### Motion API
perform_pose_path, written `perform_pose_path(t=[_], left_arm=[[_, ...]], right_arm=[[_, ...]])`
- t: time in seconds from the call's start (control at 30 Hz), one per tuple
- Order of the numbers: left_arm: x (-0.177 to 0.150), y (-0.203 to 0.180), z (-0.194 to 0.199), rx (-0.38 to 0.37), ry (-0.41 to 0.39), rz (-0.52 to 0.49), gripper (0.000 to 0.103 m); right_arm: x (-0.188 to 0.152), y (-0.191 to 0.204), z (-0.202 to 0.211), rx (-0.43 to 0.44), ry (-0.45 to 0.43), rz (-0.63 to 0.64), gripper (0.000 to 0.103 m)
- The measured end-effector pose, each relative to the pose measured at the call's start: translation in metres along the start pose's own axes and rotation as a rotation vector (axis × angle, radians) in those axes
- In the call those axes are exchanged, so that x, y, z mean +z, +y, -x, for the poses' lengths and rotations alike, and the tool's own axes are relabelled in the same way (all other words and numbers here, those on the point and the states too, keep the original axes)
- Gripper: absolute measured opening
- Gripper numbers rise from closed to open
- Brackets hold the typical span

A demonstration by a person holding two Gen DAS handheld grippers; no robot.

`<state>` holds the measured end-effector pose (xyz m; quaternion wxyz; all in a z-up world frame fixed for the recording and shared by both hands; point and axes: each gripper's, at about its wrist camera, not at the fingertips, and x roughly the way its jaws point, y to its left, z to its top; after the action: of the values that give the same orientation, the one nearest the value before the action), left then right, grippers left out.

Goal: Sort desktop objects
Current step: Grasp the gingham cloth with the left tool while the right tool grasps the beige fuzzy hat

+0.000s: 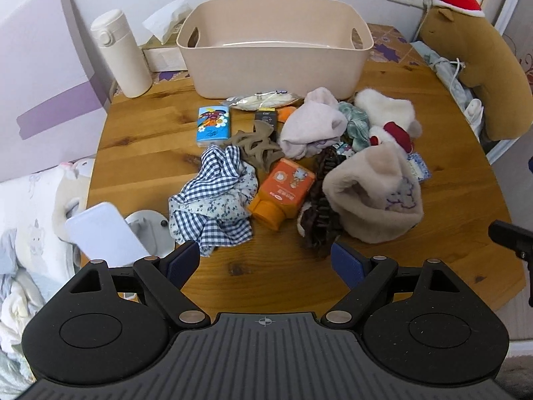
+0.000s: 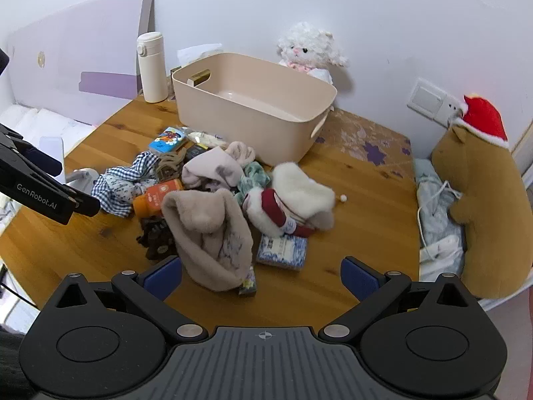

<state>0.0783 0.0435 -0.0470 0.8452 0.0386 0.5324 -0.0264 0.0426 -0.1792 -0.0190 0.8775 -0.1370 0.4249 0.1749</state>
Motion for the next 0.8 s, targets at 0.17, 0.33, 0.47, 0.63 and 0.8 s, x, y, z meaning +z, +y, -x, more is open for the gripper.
perform_pose_path(t=[0.17,0.33,0.47,0.63,0.8], left_arm=[[0.006,0.008,-0.022,-0.008,0.039,-0.014,0.088],[0.015,0.016,-0.044,0.044,0.070,0.041,0.088],[0.023,0.026,-0.059,0.073,0.084,0.036,0.088],[0.029,0.037,-0.076,0.145,0.116,0.105,0.088],[0.033,0.047,-0.092,0.153,0.141,0.114,0.088]], right_arm=[[0.007,0.000,-0.017,0.007,0.019,-0.026,0.103],[0.015,0.005,-0.037,0.000,0.047,-0.014,0.103],[0.021,0.009,-0.053,0.020,0.055,-0.011,0.102],[0.026,0.016,-0.071,0.029,0.070,0.001,0.096],[0.027,0.025,-0.082,0.036,0.072,0.020,0.096]])
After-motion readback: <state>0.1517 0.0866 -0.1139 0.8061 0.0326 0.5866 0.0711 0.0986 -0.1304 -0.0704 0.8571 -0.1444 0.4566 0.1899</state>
